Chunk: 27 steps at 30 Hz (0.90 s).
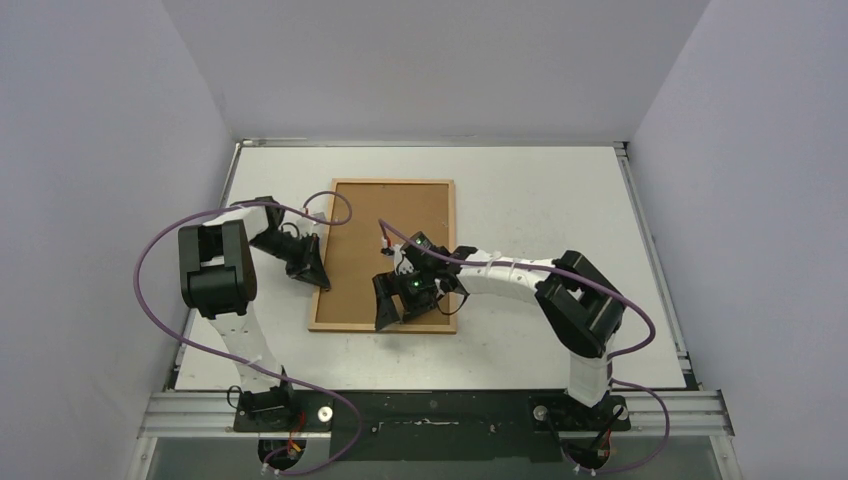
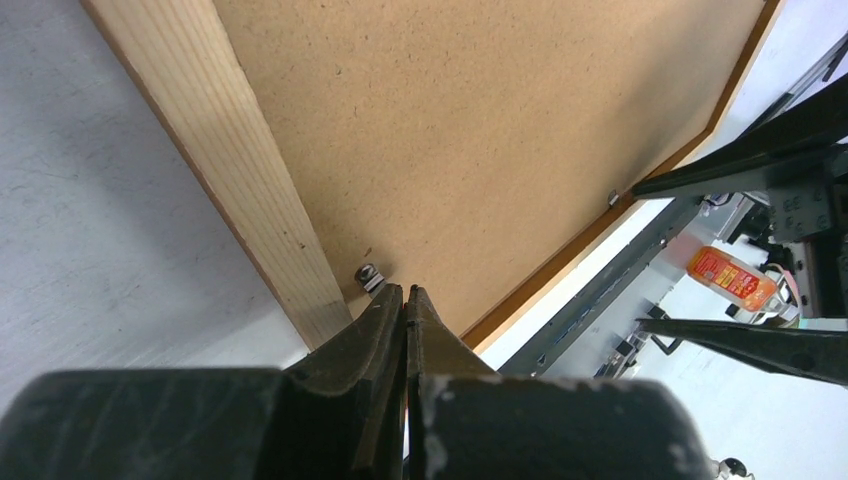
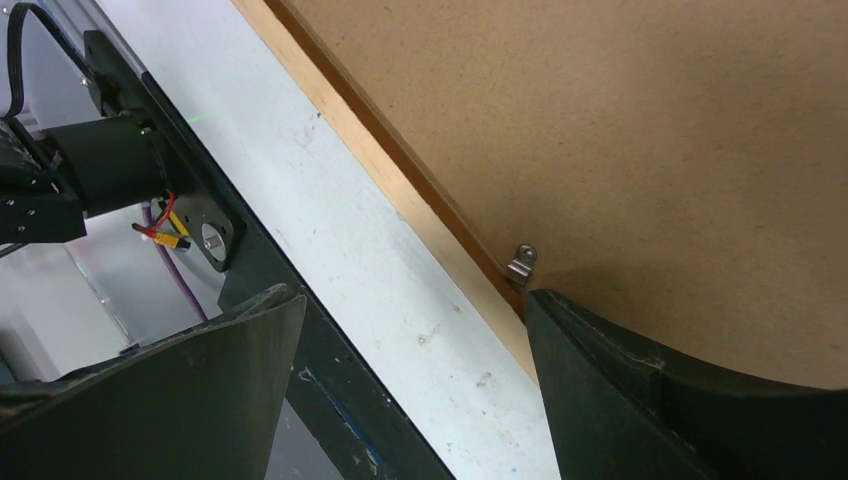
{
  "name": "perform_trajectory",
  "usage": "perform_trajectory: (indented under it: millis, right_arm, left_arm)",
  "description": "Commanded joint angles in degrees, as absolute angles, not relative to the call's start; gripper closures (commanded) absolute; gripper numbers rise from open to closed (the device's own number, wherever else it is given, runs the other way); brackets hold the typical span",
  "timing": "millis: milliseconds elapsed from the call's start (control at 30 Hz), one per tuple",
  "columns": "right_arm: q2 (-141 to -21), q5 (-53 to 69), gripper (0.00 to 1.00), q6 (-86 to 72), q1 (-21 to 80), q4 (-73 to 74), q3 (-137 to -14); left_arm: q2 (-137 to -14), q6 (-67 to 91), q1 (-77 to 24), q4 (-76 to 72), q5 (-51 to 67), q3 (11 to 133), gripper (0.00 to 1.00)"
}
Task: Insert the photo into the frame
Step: Install the photo frame at the center of the board.
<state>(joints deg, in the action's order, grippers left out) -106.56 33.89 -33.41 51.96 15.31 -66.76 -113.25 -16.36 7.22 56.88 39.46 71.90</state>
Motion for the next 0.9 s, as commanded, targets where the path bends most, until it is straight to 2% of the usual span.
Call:
perform_trajectory:
  millis: [0, 233, 367, 667, 867]
  right_arm:
    - [-104.00, 30.86, 0.16, -29.41, 48.93, 21.26, -72.05]
    - [-103.72, 29.85, 0.15, -27.94, 48.14, 20.89, -71.28]
    - [-106.09, 31.12, 0.15, -28.79, 49.65, 18.56, -70.41]
    - [-107.33, 31.76, 0.16, -30.83, 51.42, 14.40, -67.80]
    - [-108.47, 32.67, 0.16, -31.38, 51.50, 13.62, -67.56]
  left_arm:
    - [-110.90, -18.62, 7.81, 58.05, 40.85, 72.85, 1.00]
    - [-107.82, -22.90, 11.20, 66.78, 43.67, 78.54, 1.00]
    - [-106.31, -24.74, 13.73, 70.63, 43.42, 81.42, 0.89]
    - [-107.67, -26.53, 14.95, 66.07, 38.31, 71.67, 0.86]
    - [-108.76, -27.45, 14.94, 64.97, 37.70, 69.85, 0.85]
